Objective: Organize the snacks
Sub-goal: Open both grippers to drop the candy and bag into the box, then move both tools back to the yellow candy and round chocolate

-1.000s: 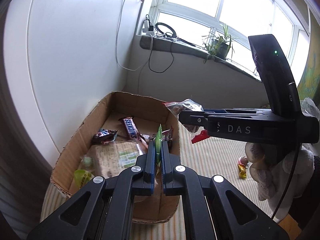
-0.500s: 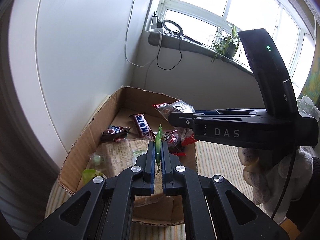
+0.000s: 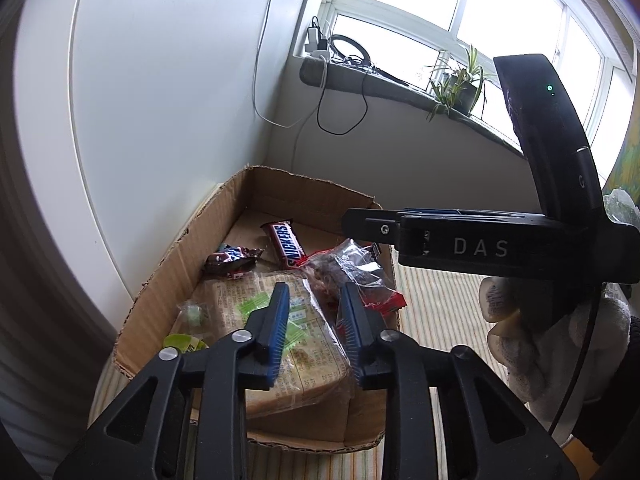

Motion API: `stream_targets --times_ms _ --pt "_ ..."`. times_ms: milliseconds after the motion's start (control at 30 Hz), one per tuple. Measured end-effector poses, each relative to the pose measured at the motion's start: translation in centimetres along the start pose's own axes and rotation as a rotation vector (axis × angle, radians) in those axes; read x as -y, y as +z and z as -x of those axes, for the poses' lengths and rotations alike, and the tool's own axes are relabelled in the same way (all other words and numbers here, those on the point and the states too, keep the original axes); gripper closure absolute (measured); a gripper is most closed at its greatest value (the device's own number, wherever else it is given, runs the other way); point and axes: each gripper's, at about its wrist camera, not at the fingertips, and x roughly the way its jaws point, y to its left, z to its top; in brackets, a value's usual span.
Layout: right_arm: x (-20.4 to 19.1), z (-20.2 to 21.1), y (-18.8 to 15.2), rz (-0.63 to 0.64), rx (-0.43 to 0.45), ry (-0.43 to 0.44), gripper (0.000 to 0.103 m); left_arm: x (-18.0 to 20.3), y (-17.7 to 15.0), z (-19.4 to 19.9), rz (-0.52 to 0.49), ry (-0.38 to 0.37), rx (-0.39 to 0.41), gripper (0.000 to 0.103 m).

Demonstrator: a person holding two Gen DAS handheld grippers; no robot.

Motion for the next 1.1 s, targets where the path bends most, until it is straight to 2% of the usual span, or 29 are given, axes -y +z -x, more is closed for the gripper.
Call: stream_targets --times_ms 300,600,933,1100 --pt "1.5 1.6 -0.6 -0.024 0.018 -0.006 0.024 0.8 0.1 0.2 -0.005 0.006 0.002 0.075" --pt "4.1 5.7 -2.9 -0.034 0.062 -0.026 0.024 2.5 -0.2 0.5 -0.019 -0.003 0.010 0.074" --pt "11.0 11.2 -7.2 -0.099 0.106 -0.099 0.024 6.0 -0.7 0.3 -0.058 -0.049 0.017 0.074" --pt "14.6 12.5 -9.6 -0.127 0.085 -0.132 0.024 8.2 -1.2 -0.6 -0.079 -0.095 -0.011 0.074"
